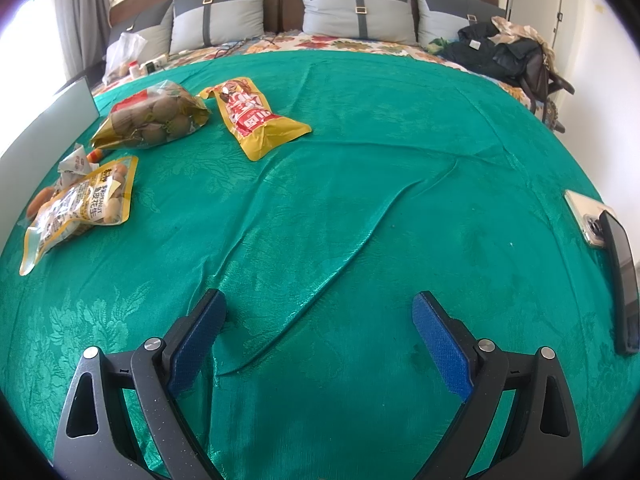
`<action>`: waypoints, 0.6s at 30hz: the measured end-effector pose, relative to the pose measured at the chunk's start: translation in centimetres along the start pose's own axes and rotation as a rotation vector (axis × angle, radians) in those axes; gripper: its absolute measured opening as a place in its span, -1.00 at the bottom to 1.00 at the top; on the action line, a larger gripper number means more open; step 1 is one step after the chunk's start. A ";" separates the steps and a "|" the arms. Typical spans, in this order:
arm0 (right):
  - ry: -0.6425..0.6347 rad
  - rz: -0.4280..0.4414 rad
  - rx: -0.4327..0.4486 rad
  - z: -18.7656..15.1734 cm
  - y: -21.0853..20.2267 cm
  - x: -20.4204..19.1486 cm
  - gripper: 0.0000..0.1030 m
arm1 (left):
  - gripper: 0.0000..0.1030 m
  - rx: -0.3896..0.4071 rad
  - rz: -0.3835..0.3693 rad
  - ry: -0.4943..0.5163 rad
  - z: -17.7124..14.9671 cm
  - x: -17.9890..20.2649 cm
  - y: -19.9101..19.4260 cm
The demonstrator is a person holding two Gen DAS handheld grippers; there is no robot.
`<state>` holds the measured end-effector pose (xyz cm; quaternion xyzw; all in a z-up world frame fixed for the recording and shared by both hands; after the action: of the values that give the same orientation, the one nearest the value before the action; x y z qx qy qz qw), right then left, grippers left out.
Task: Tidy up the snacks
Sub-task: 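Carry the monkey packet toward the box while the right tool grasps the clear sausage packet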
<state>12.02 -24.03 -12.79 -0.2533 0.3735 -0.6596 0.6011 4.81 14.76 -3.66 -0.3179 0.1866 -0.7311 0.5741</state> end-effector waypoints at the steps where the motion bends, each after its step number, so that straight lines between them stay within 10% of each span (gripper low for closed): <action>1: 0.060 0.059 0.001 0.3 -1.2 0.0 0.85 | -0.64 0.026 0.007 -0.007 0.4 -0.3 -0.8; 4: 0.171 0.339 0.033 2.2 -5.3 -3.0 0.85 | -0.64 0.084 0.036 -0.044 1.2 -1.8 -2.6; 10: 0.039 0.679 -0.172 5.3 -6.2 -18.9 0.83 | -0.64 0.099 0.071 -0.143 1.0 -5.2 -3.7; 18: 0.072 0.447 -0.452 6.6 4.7 -30.3 0.42 | -0.64 0.142 0.105 -0.187 -0.3 -7.8 -6.0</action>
<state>24.56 4.48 -9.12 -0.2685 0.5778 -0.4201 0.6462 1.36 23.80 -1.98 -0.3329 0.0965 -0.6786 0.6475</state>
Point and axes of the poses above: each gripper's, at about its wrist camera, not at the fingertips, and y roughly the way its jaws point, x to its right, z to its top, the point moved 1 cm from there along y, roughly the way its jaws point, and after that the axes turned 3 degrees about y, right-handed, at the moved point
